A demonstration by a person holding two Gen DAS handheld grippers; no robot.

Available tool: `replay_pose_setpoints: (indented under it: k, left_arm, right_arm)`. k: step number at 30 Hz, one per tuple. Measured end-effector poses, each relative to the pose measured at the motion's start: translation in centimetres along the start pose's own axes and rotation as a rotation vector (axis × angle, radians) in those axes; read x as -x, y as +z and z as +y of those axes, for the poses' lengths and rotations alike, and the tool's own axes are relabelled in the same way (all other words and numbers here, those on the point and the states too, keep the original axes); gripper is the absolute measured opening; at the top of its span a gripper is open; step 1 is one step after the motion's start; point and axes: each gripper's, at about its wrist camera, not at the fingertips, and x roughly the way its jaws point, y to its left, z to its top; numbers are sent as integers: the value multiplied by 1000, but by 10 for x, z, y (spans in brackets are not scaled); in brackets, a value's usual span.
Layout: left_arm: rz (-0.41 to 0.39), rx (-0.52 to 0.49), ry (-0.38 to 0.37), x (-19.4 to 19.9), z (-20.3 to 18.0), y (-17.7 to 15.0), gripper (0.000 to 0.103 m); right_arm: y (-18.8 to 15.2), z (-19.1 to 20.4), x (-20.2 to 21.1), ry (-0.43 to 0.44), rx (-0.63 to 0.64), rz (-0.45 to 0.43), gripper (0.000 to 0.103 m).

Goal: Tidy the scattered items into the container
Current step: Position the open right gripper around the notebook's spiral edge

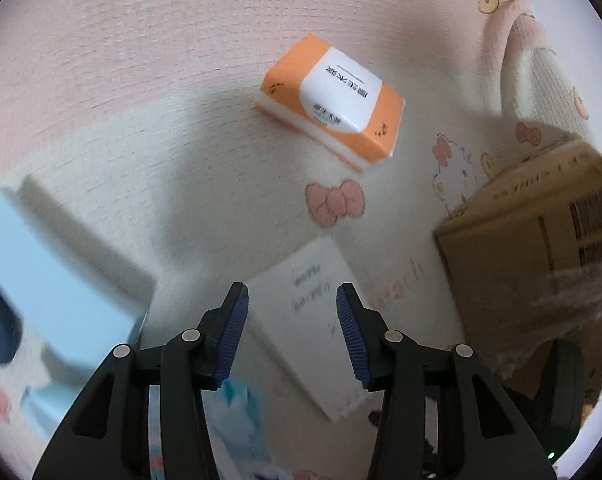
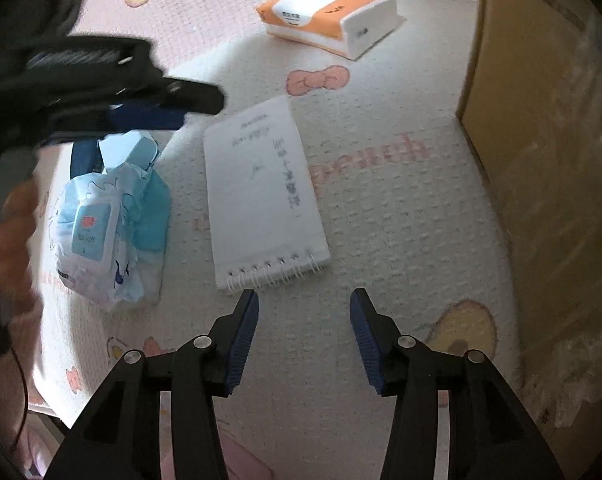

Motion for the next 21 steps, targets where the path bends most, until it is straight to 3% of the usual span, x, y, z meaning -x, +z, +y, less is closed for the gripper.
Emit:
replay_pose_setpoints:
  k: [2, 4, 7, 12, 14, 18, 21]
  left_arm:
    - [1, 5, -40, -11, 0, 11, 48]
    - [25, -45, -15, -23, -6, 13, 35]
    - [83, -101, -11, -33, -11, 0, 31]
    - [146, -82, -162, -42, -17, -16, 31]
    - [139, -95, -130, -41, -22, -19, 29]
    - [43, -167, -37, -30, -35, -13, 29]
    - [29, -256, 95, -34, -45, -3, 45]
  right_arm:
    - [0, 0, 0, 14, -9, 2, 45]
    - [-1, 0, 0, 42, -24, 8, 45]
    - [-4, 1, -3, 62, -23, 24, 45]
    - [-1, -3, 1, 37, -20, -10, 45]
    - [3, -7, 6, 16, -26, -39, 45]
    - [7, -13, 16, -52, -17, -51, 45]
    - [-2, -22, 24, -48, -31, -51, 45]
